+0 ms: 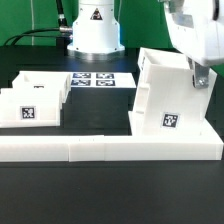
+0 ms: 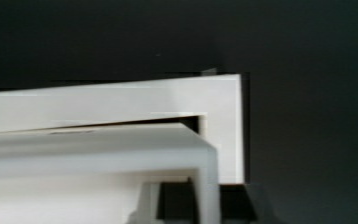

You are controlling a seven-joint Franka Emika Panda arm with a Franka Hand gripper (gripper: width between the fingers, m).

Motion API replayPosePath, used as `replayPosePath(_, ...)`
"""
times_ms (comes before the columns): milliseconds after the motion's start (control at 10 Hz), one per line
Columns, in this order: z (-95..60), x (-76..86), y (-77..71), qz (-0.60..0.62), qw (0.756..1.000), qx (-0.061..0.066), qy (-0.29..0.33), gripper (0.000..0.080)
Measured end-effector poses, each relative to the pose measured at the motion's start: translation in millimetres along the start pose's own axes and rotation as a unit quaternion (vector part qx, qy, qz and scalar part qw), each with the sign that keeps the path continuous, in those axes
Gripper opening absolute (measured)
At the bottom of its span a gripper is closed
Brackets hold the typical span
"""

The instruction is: Assemble drawer

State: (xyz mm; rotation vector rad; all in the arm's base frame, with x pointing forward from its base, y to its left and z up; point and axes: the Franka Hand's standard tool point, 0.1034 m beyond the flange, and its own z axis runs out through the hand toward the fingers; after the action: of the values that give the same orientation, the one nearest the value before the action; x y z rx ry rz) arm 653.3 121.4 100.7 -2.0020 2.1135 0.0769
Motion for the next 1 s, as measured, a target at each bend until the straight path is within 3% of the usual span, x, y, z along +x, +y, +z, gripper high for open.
replayPosePath(300,1.6,-5.0,-3.3,-0.010,1.000,-0.019,-0.005,0.0041)
replayPosePath(500,1.8,-5.9,-3.0,-0.013,1.000,-0.019,-0.005,0.0041)
replayPosePath(600,2.2,-5.8,-2.8,-0.014,1.000,-0.019,-0.005,0.0227)
replayPosePath(700,2.4,-5.8,-2.7,-0.017,1.000,-0.019,-0.005,0.0227)
replayPosePath(800,2.1,-5.9,-3.0,-0.019,1.000,-0.019,-0.005,0.0361)
replayPosePath(900,1.8,-6.0,-3.6,-0.020,1.000,-0.017,-0.005,0.0543)
replayPosePath(1000,1.5,-6.0,-4.2,-0.022,1.000,-0.016,-0.005,0.0543)
